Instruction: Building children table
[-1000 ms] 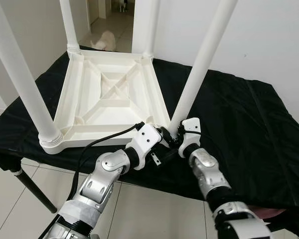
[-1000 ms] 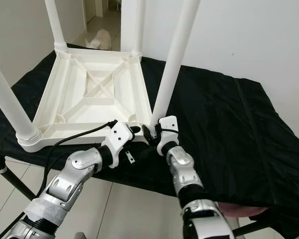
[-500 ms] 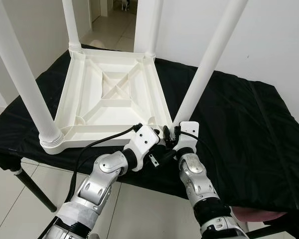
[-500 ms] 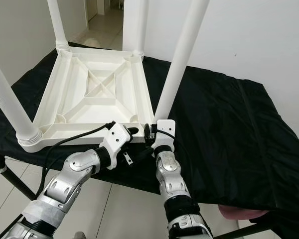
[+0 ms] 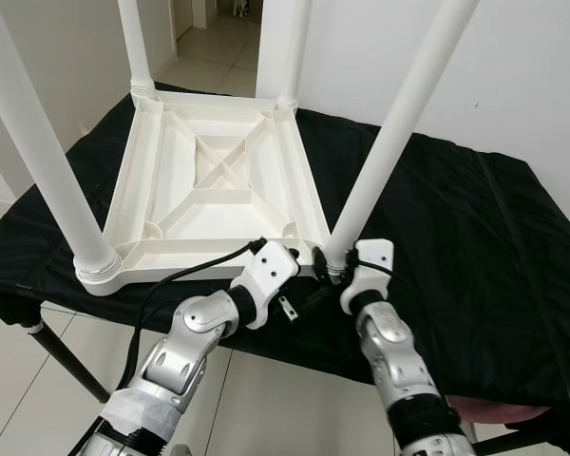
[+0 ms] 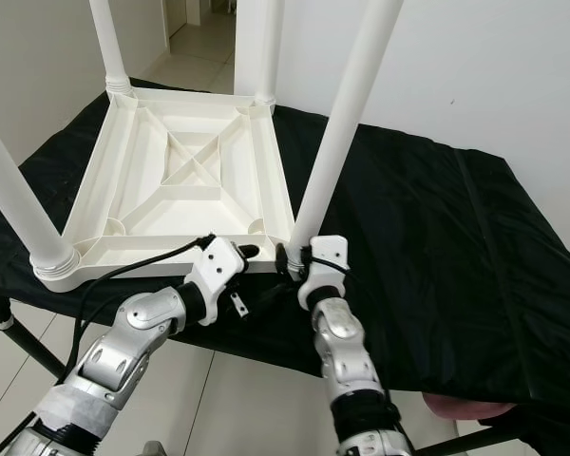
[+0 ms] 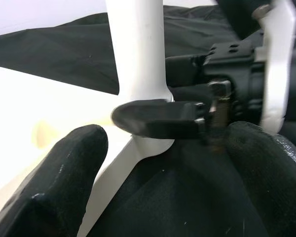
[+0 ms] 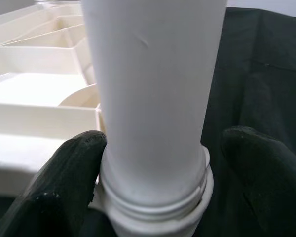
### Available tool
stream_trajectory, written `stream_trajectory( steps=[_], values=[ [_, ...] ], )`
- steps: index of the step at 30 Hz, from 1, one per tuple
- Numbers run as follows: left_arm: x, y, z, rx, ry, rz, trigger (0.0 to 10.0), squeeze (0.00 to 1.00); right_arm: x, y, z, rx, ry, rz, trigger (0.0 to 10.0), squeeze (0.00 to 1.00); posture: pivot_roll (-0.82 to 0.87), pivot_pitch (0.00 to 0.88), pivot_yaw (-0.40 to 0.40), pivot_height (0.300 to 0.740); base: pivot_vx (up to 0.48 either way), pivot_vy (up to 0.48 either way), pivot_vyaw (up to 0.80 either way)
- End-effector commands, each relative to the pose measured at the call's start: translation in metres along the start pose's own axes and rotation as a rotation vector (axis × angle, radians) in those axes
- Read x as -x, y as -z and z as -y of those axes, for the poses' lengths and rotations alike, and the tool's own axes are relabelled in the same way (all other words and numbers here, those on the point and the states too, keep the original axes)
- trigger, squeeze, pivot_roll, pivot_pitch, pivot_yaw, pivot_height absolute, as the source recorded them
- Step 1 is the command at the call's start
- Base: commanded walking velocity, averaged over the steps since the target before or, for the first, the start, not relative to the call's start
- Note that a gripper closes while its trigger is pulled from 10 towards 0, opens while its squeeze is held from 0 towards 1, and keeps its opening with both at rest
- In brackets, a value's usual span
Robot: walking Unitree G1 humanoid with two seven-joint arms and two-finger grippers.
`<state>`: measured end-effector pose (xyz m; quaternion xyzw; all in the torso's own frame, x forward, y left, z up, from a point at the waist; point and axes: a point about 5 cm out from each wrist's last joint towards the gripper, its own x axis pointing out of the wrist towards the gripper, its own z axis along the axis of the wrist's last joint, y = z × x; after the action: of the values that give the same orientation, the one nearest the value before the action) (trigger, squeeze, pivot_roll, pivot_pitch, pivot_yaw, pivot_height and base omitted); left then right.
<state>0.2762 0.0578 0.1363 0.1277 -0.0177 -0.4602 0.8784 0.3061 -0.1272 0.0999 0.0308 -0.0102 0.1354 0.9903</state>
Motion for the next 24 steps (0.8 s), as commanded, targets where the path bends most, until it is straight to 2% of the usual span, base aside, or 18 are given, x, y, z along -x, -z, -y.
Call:
stream_trajectory(
  steps=[1, 4, 6, 9, 10, 13, 17, 24],
  values=[
    [-0.002, 0.0, 0.004, -0.022, 0.014, -0.008, 10.0, 0.0, 0.004, 0.0, 0.004, -0.01, -0.041, 0.001, 10.0, 0.0, -0.02, 0.0, -0.093, 0.74, 0.0, 0.0, 0.0],
    [-0.001, -0.001, 0.003, -0.021, 0.012, -0.005, 10.0, 0.0, 0.005, -0.003, 0.009, 0.005, -0.083, 0.009, 10.0, 0.0, -0.02, 0.0, -0.095, 0.74, 0.0, 0.0, 0.0],
    [0.0, -0.005, 0.003, -0.014, 0.023, 0.009, 10.0, 0.0, 0.001, -0.012, 0.023, 0.056, -0.183, 0.029, 10.0, 0.0, -0.03, 0.0, -0.084, 0.74, 0.0, 0.0, 0.0],
    [0.0, -0.007, 0.003, -0.013, 0.033, 0.018, 10.0, 0.0, -0.001, -0.017, 0.03, 0.068, -0.213, 0.036, 10.0, 0.0, -0.03, 0.0, -0.083, 0.74, 0.0, 0.0, 0.0],
    [0.002, -0.009, 0.003, 0.003, 0.059, 0.027, 10.0, 0.0, -0.006, -0.022, 0.038, 0.094, -0.256, 0.025, 10.0, 0.0, -0.03, 0.0, -0.084, 0.74, 0.0, 0.0, 0.0],
    [0.003, -0.01, 0.004, 0.013, 0.07, 0.028, 10.0, 0.0, -0.007, -0.023, 0.041, 0.103, -0.272, 0.016, 10.0, 0.0, -0.03, 0.0, -0.084, 0.74, 0.0, 0.0, 0.0],
    [0.008, -0.008, 0.006, 0.015, 0.118, 0.007, 10.0, 0.0, -0.013, -0.02, 0.047, 0.129, -0.369, -0.05, 10.0, 0.0, -0.02, 0.0, -0.078, 0.74, 0.0, 0.0, 0.0],
    [0.009, -0.008, 0.007, 0.012, 0.131, 0.0, 10.0, 0.0, -0.024, -0.014, 0.044, 0.142, -0.439, -0.1, 10.0, 0.0, -0.02, 0.0, -0.073, 0.74, 0.0, 0.0, 0.0]
  ],
)
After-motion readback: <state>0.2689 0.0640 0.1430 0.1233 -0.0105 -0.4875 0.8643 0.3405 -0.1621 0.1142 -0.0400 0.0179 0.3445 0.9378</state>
